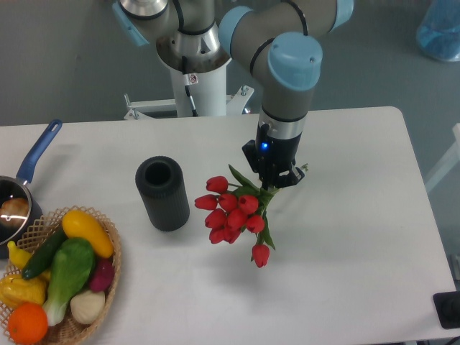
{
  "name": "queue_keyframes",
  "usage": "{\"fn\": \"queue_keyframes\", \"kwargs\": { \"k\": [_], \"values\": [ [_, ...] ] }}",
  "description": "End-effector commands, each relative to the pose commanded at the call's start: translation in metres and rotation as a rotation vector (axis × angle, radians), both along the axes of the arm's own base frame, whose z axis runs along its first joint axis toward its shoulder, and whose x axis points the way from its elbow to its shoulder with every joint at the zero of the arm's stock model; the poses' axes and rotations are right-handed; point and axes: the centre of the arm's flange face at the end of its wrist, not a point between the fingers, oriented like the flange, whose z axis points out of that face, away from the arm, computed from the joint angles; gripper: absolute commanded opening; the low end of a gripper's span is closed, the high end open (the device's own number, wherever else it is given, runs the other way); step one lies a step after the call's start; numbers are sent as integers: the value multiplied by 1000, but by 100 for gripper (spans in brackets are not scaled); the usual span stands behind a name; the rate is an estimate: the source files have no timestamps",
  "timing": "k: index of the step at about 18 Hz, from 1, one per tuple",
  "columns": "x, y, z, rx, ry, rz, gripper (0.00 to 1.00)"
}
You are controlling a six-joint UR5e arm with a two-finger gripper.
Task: Place the flowers on the table
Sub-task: 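Lower the held red tulip bunch toward the table beside the black vase, then open the gripper to release the tulip stems and lift away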
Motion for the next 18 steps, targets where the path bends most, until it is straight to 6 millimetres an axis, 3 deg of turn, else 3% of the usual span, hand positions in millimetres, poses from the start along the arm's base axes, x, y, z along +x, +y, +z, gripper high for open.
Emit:
{"fn": "queue_keyframes", "kwargs": {
  "k": [5, 7, 8, 18],
  "values": [
    [2, -2, -18, -19, -26, -11, 47],
    [2, -3, -17, -18, -25, -9, 68],
    [3, -3, -16, -17, -24, -9, 97],
    [-5, -11, 13, 16, 28, 11, 100]
  ]
}}
